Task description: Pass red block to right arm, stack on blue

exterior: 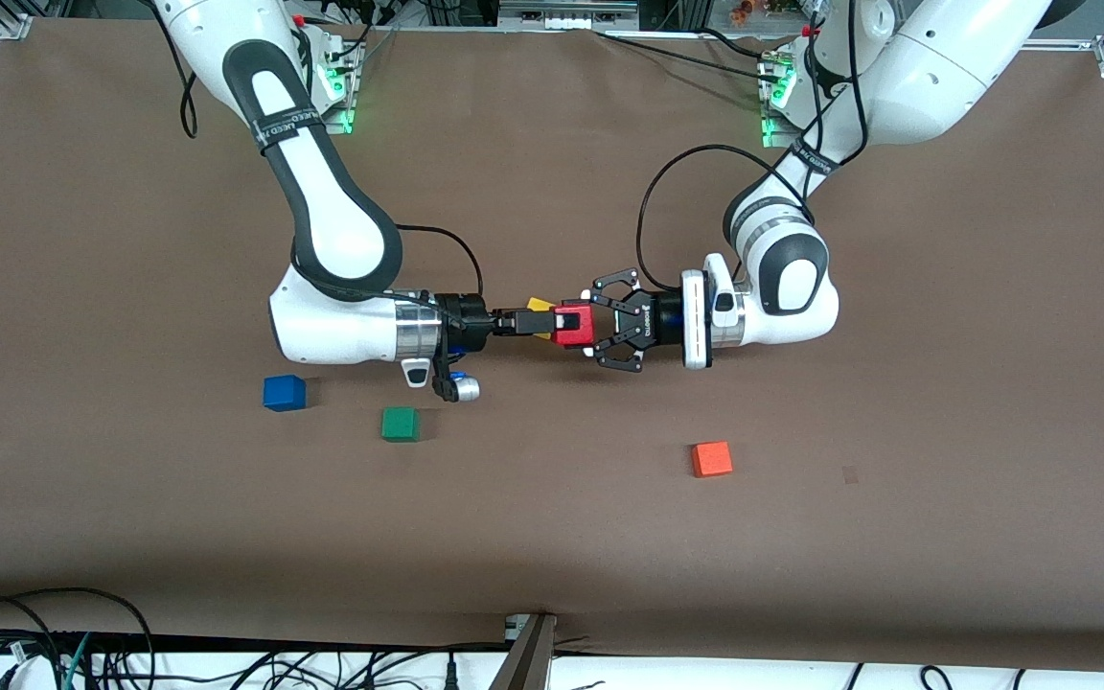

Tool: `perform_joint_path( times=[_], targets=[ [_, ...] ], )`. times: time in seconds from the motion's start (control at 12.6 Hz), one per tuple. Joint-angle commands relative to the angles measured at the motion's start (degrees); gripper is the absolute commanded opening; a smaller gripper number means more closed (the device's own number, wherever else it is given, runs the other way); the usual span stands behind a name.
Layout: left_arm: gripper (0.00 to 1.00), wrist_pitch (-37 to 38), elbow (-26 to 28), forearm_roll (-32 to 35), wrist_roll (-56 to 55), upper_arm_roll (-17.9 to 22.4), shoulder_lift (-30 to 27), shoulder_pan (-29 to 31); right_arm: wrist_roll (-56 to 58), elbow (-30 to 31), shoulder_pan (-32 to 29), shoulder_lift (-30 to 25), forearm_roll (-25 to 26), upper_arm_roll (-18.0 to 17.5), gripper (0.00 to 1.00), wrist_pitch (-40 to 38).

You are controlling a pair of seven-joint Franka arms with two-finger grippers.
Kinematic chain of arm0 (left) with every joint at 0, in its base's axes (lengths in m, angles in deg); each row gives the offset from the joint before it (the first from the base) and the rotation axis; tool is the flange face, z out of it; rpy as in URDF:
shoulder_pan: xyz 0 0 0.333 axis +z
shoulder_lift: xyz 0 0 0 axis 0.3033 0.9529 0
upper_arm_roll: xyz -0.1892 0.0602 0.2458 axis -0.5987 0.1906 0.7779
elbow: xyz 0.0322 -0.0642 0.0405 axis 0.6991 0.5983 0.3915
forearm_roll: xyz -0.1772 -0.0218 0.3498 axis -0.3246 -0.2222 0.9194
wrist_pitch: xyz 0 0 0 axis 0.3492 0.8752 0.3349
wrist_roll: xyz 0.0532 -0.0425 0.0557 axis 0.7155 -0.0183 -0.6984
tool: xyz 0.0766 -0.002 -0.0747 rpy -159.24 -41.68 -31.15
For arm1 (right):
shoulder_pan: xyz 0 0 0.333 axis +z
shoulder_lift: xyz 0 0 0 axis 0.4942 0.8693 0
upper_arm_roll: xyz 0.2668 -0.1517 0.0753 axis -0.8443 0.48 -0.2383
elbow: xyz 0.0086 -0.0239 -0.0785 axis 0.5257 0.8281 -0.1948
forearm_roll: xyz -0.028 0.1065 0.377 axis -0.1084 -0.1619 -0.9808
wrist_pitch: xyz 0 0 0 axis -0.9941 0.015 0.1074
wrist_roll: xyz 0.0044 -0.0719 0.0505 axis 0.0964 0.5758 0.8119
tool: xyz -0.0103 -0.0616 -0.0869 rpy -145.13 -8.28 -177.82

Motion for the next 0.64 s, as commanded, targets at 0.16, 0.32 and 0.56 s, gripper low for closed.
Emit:
perform_joint_path(
  times=[0.16, 0.32, 0.56],
  targets=[
    [0.00, 0.04, -0.63, -0.57, -1.17, -0.45, -1.78, 0.10, 1.60, 1.86, 0.66, -1.21, -0.39, 0.04, 0.09, 0.22],
    [0.08, 0.38, -0.63, 0.75, -1.34, -0.53, -1.87, 0.53, 1.33, 1.77, 0.58, -1.21, -0.39, 0.04, 0.09, 0.31],
    [0.99, 0.39, -0.37, 1.99, -0.74, -0.45, -2.13, 0.98, 1.07, 1.51, 0.58, -1.30, -0.39, 0.04, 0.09, 0.22]
  ],
)
